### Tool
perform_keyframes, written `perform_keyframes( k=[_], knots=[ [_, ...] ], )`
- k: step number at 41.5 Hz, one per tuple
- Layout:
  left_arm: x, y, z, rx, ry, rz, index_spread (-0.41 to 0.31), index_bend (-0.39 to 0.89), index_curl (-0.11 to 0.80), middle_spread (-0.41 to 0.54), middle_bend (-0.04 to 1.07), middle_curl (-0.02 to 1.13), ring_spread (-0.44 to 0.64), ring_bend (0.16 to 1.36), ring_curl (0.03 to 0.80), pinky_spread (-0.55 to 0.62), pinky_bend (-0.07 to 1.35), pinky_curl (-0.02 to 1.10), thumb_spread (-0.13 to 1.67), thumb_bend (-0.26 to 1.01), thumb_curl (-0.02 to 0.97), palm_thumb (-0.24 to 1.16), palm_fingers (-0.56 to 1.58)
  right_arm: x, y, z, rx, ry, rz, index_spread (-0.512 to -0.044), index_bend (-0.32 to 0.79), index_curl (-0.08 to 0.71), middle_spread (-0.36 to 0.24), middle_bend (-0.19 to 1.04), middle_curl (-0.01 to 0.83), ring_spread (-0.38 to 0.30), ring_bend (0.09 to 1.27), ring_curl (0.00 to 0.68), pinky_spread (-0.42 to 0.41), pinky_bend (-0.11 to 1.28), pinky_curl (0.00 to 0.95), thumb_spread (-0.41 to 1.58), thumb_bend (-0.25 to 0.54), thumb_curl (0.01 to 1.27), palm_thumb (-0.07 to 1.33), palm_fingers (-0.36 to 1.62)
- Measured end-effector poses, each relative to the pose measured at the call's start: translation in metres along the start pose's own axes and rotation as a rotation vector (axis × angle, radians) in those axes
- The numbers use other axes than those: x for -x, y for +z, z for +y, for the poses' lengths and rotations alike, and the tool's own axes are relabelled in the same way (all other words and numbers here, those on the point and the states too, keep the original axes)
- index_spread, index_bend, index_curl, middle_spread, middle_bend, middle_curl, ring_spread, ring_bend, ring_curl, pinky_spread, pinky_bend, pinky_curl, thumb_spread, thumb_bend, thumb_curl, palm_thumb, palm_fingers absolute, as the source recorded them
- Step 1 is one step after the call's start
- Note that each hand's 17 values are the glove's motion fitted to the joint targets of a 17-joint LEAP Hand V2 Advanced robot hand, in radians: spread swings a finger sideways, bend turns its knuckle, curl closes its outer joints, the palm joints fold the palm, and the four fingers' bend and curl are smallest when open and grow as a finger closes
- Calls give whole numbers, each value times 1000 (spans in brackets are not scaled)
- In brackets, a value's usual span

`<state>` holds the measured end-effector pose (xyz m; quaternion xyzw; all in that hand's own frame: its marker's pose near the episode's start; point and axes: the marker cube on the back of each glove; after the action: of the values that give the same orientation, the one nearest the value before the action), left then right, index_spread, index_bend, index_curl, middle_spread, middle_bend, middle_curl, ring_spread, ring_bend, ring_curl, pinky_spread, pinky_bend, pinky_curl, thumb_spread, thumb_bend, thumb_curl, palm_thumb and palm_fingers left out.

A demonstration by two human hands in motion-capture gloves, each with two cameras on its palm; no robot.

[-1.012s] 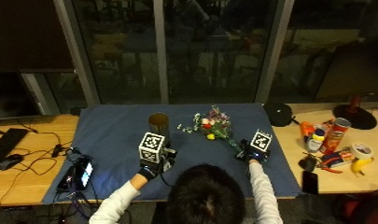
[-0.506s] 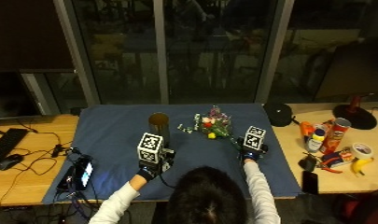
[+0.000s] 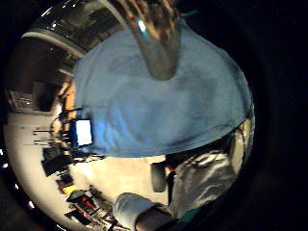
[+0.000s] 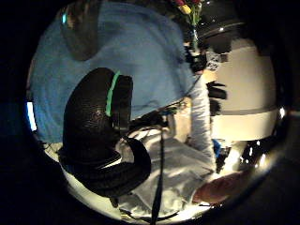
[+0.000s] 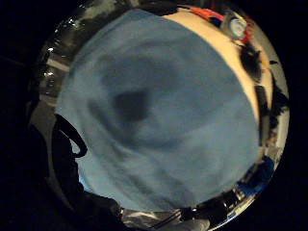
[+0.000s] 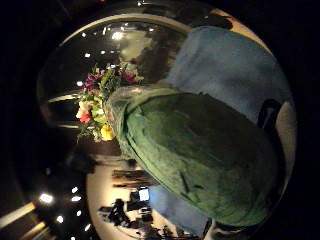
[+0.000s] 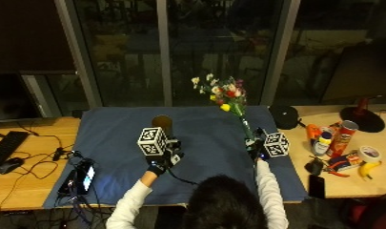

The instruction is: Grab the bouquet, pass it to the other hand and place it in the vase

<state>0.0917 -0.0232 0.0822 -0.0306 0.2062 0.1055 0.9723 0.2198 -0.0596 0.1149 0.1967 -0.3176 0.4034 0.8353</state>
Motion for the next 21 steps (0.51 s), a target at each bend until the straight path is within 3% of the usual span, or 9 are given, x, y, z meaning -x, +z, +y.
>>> perform_keyframes(
  k=[3,9,12,13,14,16,21],
  knots=[
    [-16,-8,-11,0,29,103,-4,164,325,299,181,261,373,589,260,334,500,336,1257,-15,300,307,159,18,-6,10,47,25,-121,-219,464,481,-177,740,626,-203,893,536,-266,615,428,813,-19,529,972,1492],
    [-52,-25,-36,-49,109,316,11,158,326,290,181,271,358,586,263,318,495,340,1259,-9,306,331,185,62,-12,21,69,-148,-372,-217,475,508,-174,781,638,-194,932,551,-259,653,451,714,-25,571,980,1451],
    [-73,-34,-46,-81,133,453,54,105,306,292,191,280,353,604,271,311,512,346,1250,-8,312,347,168,85,-11,30,122,-251,-520,-217,476,518,-172,790,639,-191,948,556,-255,666,460,672,-30,588,975,1435],
    [-79,-35,-50,-86,136,492,80,35,281,293,209,288,345,621,278,299,541,356,1239,1,319,373,149,91,-10,33,134,-275,-557,-217,478,522,-172,793,640,-190,948,555,-254,670,462,661,-27,594,977,1431],
    [-84,-36,-55,-88,141,529,74,87,288,293,200,288,349,618,276,306,531,351,1241,-10,315,359,153,97,-9,36,141,-289,-585,-216,482,527,-172,796,640,-189,950,556,-253,672,464,649,-29,599,975,1430],
    [-95,-36,-66,-81,154,603,106,26,255,289,225,300,336,642,285,284,563,362,1224,8,331,410,147,109,-6,44,153,-304,-634,-216,484,532,-171,801,641,-187,955,556,-252,676,467,632,-29,609,974,1425],
    [-114,-37,-86,-41,176,733,140,35,213,297,235,312,324,676,295,267,597,371,1186,-7,345,444,116,137,-1,69,219,-375,-735,-207,513,550,-169,813,642,-185,963,557,-250,673,471,616,-39,622,932,1430]
  ],
)
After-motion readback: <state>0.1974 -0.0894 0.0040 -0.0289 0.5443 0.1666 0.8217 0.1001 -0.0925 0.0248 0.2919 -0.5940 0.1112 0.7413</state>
